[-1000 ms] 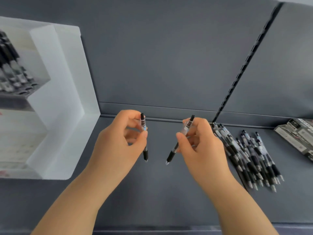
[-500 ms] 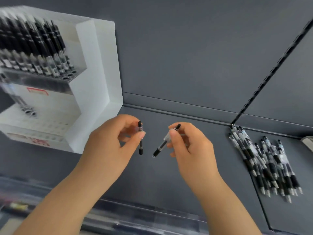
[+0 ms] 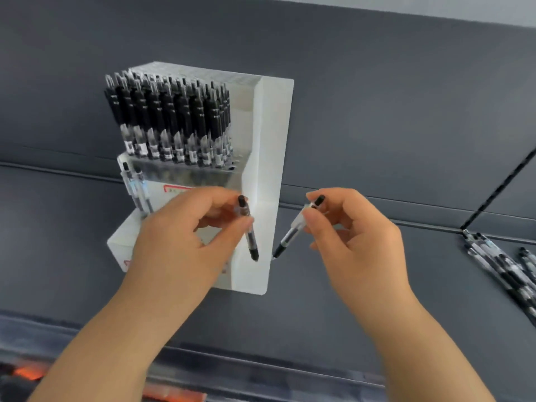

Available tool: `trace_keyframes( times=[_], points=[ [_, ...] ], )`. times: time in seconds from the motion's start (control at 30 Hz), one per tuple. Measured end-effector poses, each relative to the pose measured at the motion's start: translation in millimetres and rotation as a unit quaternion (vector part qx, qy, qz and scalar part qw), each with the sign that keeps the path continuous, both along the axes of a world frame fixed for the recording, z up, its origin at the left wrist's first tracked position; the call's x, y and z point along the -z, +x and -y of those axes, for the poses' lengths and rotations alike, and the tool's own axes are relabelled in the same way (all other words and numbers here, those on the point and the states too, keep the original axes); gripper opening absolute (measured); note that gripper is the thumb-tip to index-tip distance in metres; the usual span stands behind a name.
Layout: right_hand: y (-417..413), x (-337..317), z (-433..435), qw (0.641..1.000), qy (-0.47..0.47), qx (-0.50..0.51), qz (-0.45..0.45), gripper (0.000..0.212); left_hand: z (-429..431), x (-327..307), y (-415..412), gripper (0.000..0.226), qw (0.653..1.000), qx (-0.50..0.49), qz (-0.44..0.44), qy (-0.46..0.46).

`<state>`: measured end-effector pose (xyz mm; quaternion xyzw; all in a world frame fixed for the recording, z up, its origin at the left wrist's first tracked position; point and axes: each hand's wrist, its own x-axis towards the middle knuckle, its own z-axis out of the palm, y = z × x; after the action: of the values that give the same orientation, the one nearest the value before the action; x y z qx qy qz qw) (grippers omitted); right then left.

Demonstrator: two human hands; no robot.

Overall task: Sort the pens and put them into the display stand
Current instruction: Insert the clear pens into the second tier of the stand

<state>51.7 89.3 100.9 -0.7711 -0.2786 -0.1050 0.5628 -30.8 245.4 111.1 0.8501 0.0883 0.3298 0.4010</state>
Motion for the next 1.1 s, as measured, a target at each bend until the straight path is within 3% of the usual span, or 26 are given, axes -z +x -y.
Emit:
trace_keyframes(
  times=[0.2,0.4,0.7,1.1],
  points=[
    [-24,-11,-78,0.999,0.013,0.031,0.029,0.026,-97,-11,-19,0.013,0.999,-0.02,0.042,0.028],
    [-43,-3,-123,0.997,0.016,0.078,0.016,0.027,-153,-10,-11,0.021,0.998,-0.008,0.011,0.056],
    [-50,-2,-149,0.993,-0.003,0.115,0.022,0.03,-182,6,5,0.017,0.997,0.027,-0.02,0.066],
    [-39,-5,-171,0.993,0.008,0.116,0.028,0.031,-196,2,15,0.016,0.996,0.059,0.015,0.07]
  ],
)
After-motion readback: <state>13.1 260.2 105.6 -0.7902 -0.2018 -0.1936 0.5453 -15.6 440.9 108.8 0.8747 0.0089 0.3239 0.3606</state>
